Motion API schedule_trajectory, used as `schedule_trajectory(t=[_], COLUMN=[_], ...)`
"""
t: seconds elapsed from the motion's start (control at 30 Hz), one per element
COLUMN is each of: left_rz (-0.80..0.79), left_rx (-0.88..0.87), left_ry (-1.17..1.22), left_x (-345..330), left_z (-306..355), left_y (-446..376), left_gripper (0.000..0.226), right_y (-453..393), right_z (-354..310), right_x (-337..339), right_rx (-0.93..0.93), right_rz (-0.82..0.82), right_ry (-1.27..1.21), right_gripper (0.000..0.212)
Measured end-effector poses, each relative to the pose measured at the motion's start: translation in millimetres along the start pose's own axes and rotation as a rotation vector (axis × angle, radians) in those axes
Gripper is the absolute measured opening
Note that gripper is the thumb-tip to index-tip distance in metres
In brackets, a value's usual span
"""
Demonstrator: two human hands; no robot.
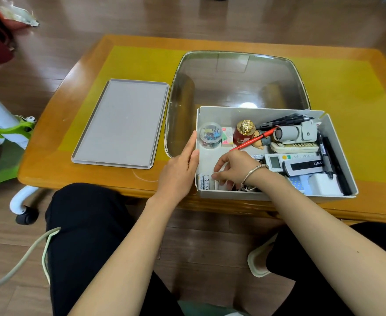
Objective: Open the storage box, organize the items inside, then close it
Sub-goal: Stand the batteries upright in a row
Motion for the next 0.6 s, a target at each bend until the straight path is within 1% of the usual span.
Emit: schedule_trajectory(t=[0.13, 0.27, 0.4, 0.5, 0.57, 0.6], left_rz=[-0.003, 0.0, 0.005, 0.008, 0.009, 0.012], left_rx=[-0.006, -0.006, -0.005, -0.008, -0.012, -0.014], left_ry=[-0.01, 0.001, -0.006, -0.007, -0.008, -0.009], left_x=[1, 1, 1, 0, 0, 0], left_z=[0, 0, 0, -1, -1, -2], left_y=[1, 1, 1, 1, 0, 0], left_gripper=[0.053, 0.053, 0.053, 0.054, 0.054, 0.054], right_y=[3, 3, 3, 4, 6, 7], right_z=[0, -3, -6, -5, -2, 0], right_x=[1, -1, -6, -5, 2, 7], right_rx=[0.012, 0.02, 0.026, 0.045, 0.065, 0.08], right_rz=[-0.08, -0.11, -0.134, -0.171, -0.156, -0.116], right_ry=[0.047, 0.106, 0.13, 0.12, 0.111, 0.102], right_gripper=[0.02, 0.027, 0.038, 0.04, 0.038, 0.036])
Point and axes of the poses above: each hand's wrist, its own y-axis away from the middle knuckle, its own x-axis out of the back of the hand, z = x × y, the point moved 4 cm from there along -y, towards the middle knuckle, and after that the axes turned 3 degrees about -x, right-handed, at the moved point
